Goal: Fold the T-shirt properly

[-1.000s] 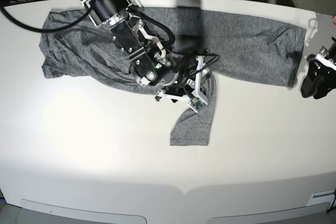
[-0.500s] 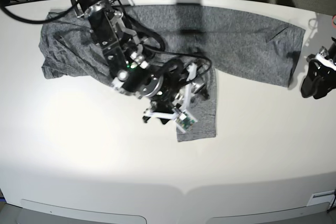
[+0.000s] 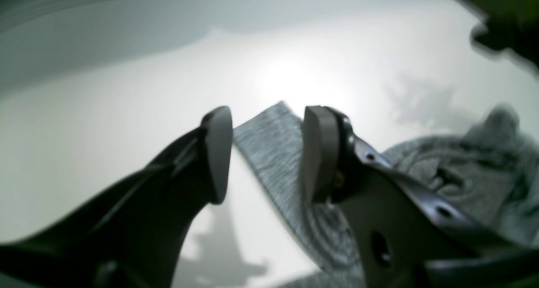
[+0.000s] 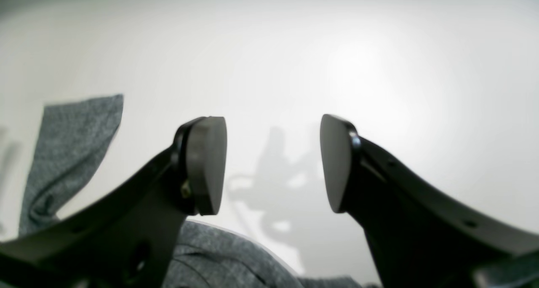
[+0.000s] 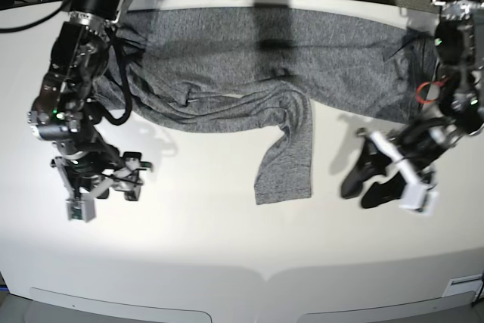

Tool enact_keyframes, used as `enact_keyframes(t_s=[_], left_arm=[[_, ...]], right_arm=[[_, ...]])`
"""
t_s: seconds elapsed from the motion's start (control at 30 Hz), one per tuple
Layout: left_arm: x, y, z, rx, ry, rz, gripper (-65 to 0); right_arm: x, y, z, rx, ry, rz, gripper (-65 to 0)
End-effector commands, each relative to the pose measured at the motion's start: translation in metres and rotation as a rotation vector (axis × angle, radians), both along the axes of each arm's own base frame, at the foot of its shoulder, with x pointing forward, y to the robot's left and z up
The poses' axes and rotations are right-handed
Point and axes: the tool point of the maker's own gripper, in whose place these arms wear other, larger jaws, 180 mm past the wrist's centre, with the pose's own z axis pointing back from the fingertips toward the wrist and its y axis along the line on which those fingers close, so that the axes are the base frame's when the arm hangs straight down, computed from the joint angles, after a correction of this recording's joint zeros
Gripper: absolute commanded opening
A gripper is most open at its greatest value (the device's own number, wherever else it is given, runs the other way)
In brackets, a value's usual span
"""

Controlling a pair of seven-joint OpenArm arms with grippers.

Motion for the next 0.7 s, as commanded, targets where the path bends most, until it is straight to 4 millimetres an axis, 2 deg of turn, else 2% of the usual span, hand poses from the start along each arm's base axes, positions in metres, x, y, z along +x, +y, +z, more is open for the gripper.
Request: enact_keyframes(t_s=[0.0,0.03,0.1,0.17,0.33,0.43,0.57,0.67], left_arm=[[0.011,-0.013,0.020,0.021,-0.091,-0.021,-38.4],[0.022,-0.020,0.023,0.065,-0.124,0.003,-38.7],[0.046,-0.023,0.024,0.125,-0.136,0.101,-39.0],[0.059,-0.033,0.018,0.145,-0.101,0.114,-39.0],[0.072,-0.078,-0.025,0.129,0.021,0.044,-39.0],[0.079,-0.099,-0.057,0.119,0.104,0.030,-39.0],[0.094,-0.107,-0.085,0.148,0.118,0.054,-39.0],[0.105,-0.097,-0.100,0.229,0.091,0.071,-39.0]], right_arm=[[0.005,-0.006,0.021,0.006,-0.067,0.011,-29.9],[0.002,-0.014,0.021,0.013,-0.063,0.007,-29.9],[-0.004,-0.027,0.022,0.016,-0.051,0.007,-29.9],[-0.009,-0.039,0.025,0.025,-0.039,-0.003,-29.9],[-0.016,-0.065,0.038,0.017,-0.053,-0.042,-29.9],[-0.017,-0.072,0.043,0.002,-0.063,-0.053,-29.9],[-0.017,-0.072,0.043,0.000,-0.064,-0.053,-29.9],[-0.017,-0.072,0.043,0.001,-0.065,-0.052,-29.9]])
